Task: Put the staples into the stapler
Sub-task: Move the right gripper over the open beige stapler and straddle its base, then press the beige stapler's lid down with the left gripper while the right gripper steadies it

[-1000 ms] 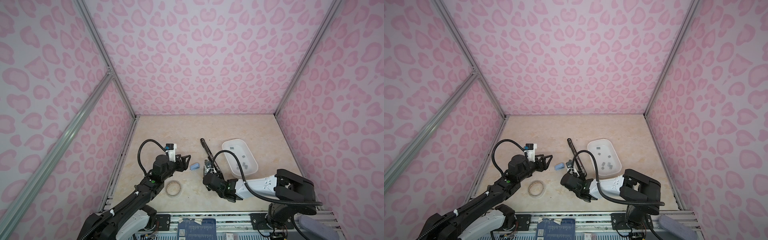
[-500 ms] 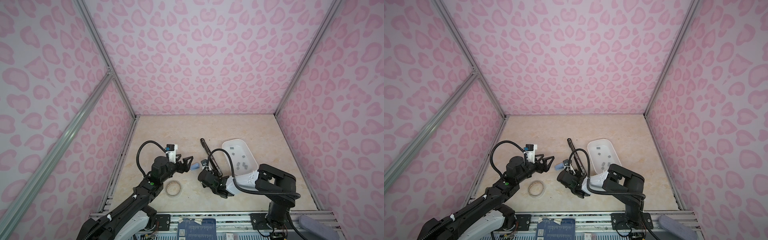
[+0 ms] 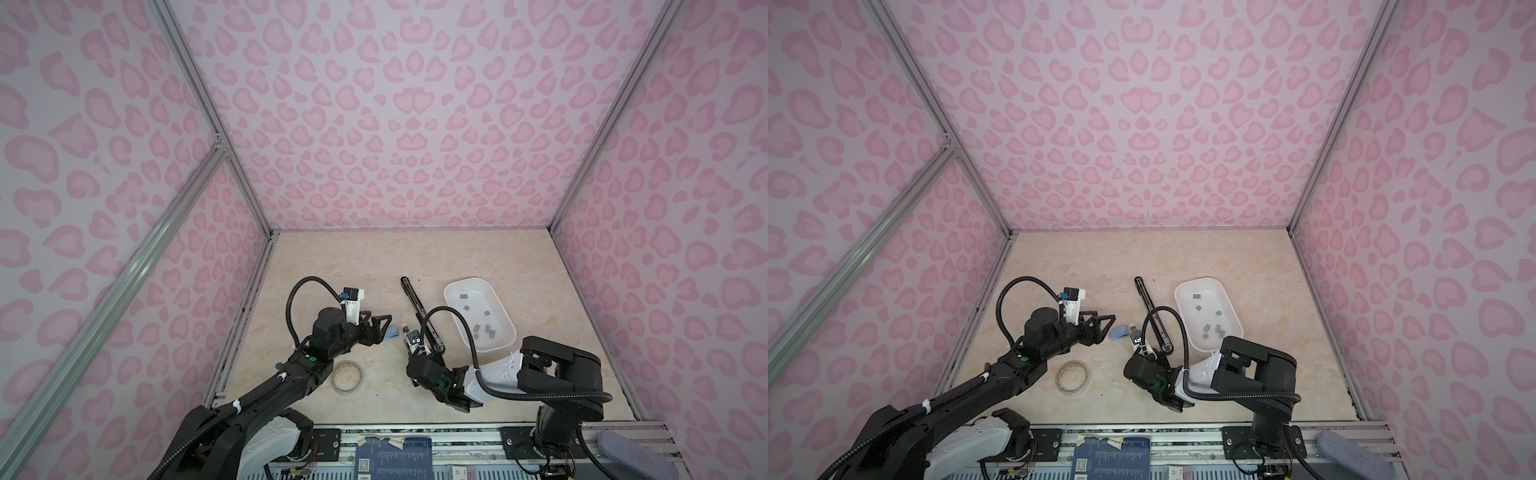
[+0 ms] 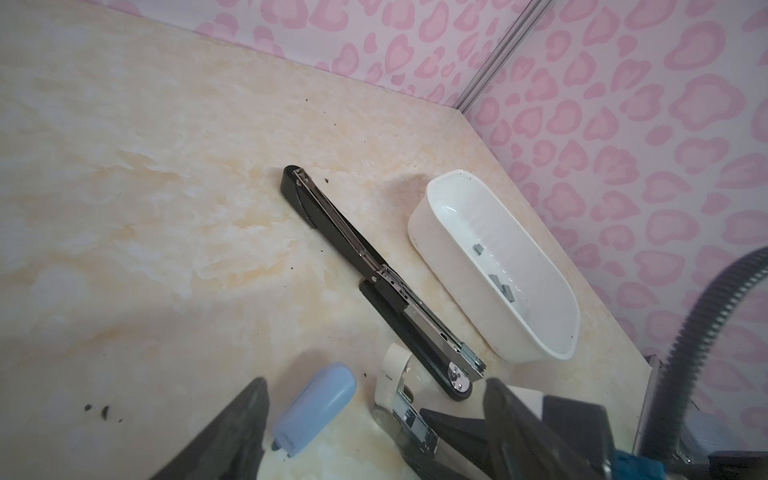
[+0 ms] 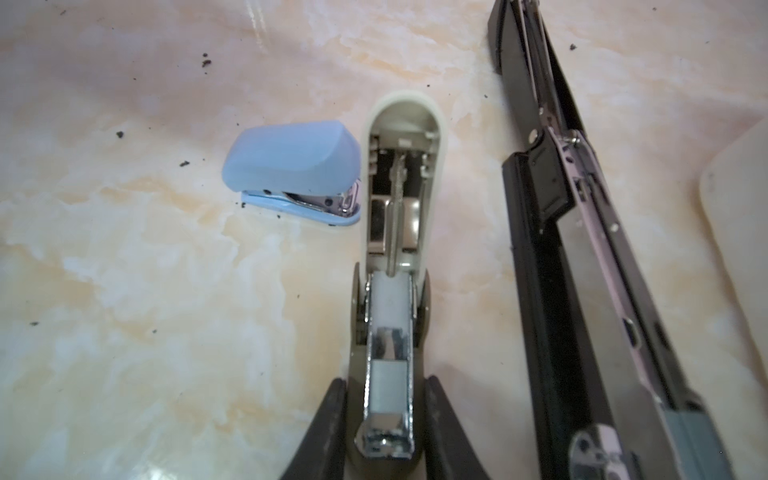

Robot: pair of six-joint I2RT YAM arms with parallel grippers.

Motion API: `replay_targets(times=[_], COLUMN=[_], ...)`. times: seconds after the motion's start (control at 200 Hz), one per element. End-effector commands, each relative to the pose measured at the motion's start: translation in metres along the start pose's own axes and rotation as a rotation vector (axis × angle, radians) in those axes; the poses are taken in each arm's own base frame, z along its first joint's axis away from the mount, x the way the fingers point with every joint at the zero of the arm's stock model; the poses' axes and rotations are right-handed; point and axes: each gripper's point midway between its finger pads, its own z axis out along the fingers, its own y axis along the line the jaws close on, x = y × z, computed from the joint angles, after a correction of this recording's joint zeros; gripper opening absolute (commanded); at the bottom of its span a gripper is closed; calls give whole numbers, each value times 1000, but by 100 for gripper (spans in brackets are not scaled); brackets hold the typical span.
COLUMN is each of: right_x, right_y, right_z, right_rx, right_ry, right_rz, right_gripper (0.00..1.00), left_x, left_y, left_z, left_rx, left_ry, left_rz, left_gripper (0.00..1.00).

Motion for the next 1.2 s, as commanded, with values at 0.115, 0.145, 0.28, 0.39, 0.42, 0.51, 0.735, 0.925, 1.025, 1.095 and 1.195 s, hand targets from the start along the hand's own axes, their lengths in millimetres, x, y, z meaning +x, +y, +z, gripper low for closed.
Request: replay_targets(times=[0.115, 0.145, 0.28, 0.39, 0.42, 0.51, 0.735, 0.925, 1.025, 1.095, 1.195], right_x=[23, 24, 25, 26, 25, 26, 27, 26, 25, 24, 24], right_y=[3, 4, 9, 8, 9, 10, 8, 6, 6, 6, 3], right_z=[-1, 0, -1, 1, 2, 4, 8, 8, 9, 9, 9], right_rx=[-50, -53, -77, -69, -66, -65, -71, -75, -75, -75, -67], right_ry=[30, 31, 21, 22, 21, 23, 32, 29, 26, 24, 19], right_rz=[-45, -46, -48, -56, -57, -60, -50, -35, -29, -24, -14], right_gripper=[23, 23, 21, 21, 21, 21, 20, 20, 19, 19, 19], left_x=[-2, 0, 2, 7, 9, 15, 24, 30, 38, 42, 43], left_y=[26, 31, 35, 30, 30, 31, 40, 28, 18, 11, 3], left_z=[25, 28, 38, 49, 53, 64, 78, 83, 86, 86, 84], left_rx=[-145, -173, -250, -293, -299, -320, -353, -299, -245, -207, -171], left_ry=[-3, 3, 26, 51, 58, 87, 118, 135, 161, 171, 163], left_rz=[-7, 1, 59, 152, 172, 214, 234, 280, 323, 347, 355], left_gripper=[70, 70, 69, 69, 69, 68, 68, 68, 67, 66, 65])
